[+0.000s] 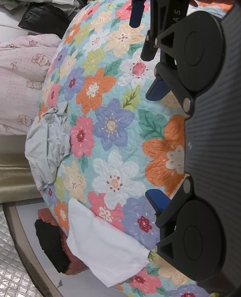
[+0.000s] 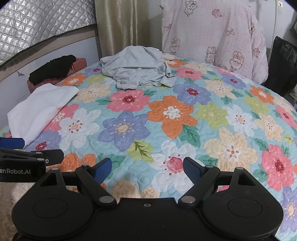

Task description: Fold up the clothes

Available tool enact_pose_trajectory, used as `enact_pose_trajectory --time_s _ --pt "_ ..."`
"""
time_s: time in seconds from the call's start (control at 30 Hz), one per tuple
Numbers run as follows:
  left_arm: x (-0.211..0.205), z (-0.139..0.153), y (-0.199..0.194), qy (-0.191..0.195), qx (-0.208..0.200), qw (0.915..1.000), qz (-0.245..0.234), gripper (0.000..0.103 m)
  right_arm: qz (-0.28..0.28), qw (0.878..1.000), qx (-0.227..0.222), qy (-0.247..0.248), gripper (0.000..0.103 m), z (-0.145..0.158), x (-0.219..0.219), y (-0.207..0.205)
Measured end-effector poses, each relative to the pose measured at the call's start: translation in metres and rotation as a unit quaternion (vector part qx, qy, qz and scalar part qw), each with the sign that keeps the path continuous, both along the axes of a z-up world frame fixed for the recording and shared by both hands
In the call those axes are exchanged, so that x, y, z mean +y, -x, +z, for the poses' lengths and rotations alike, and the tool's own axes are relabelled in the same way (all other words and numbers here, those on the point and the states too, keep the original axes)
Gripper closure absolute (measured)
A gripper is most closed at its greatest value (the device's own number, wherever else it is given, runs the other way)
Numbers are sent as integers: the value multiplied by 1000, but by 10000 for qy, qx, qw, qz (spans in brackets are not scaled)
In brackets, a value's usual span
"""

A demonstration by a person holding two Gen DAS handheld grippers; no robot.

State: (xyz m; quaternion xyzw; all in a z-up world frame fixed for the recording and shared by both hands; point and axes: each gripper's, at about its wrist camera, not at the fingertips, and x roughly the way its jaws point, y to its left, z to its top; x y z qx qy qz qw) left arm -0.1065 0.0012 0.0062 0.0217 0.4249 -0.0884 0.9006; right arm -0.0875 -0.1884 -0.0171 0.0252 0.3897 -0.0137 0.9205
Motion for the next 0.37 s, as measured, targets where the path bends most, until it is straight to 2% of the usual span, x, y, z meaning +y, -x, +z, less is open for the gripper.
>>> enact_pose_trajectory --time_s 0.37 --pt "-6 7 5 -249 -149 9995 -85 0 -12 10000 -9 33 16 -2 0 -1"
